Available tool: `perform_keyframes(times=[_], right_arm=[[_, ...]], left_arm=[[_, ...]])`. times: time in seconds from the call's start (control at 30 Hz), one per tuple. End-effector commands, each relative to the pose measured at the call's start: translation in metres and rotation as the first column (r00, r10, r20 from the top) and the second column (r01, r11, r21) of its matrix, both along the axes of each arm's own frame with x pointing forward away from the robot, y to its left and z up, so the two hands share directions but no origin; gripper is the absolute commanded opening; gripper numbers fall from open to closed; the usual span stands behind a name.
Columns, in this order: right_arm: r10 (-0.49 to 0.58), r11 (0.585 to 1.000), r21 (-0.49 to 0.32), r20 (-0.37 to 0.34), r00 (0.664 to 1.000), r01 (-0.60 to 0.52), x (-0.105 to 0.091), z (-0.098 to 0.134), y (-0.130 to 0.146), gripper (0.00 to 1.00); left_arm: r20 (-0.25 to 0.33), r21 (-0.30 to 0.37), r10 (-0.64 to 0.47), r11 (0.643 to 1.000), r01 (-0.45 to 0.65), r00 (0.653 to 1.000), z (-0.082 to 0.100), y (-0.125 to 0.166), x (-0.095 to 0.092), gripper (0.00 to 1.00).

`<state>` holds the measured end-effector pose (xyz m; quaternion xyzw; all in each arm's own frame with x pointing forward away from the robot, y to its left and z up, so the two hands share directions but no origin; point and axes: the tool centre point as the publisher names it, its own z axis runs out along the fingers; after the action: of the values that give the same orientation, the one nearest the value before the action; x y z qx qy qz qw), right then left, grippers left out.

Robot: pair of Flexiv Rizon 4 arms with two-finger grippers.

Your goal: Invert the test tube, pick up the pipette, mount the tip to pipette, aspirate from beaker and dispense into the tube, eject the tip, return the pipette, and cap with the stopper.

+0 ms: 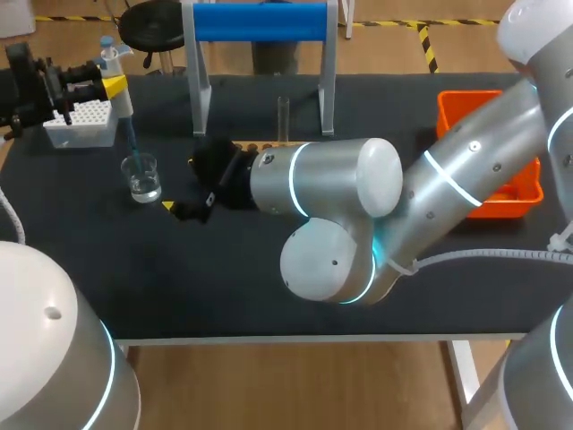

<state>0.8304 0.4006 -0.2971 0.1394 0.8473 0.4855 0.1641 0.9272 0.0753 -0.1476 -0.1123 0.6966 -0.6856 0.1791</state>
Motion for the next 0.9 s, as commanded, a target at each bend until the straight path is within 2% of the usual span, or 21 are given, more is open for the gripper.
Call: perform_keyframes(times=[0.03,0.13,0.9], right_arm=[[0.0,1.0,0.003,0.001,1.0,0.0,0.0,-0.002,0.0,1.0],[0.0,1.0,0.003,0.001,1.0,0.0,0.0,-0.002,0.0,1.0],[0.0,1.0,0.003,0.001,1.0,0.0,0.0,-0.002,0.0,1.0]], left_arm=[[0.005,-0.01,-0.009,1.0,0.009,1.0,-0.008,0.002,0.004,0.0],[0.009,-0.03,-0.015,0.999,0.015,1.0,-0.014,0.005,0.006,0.0],[-0.055,-0.015,0.003,1.0,-0.003,0.998,-0.041,0.011,0.017,0.0]])
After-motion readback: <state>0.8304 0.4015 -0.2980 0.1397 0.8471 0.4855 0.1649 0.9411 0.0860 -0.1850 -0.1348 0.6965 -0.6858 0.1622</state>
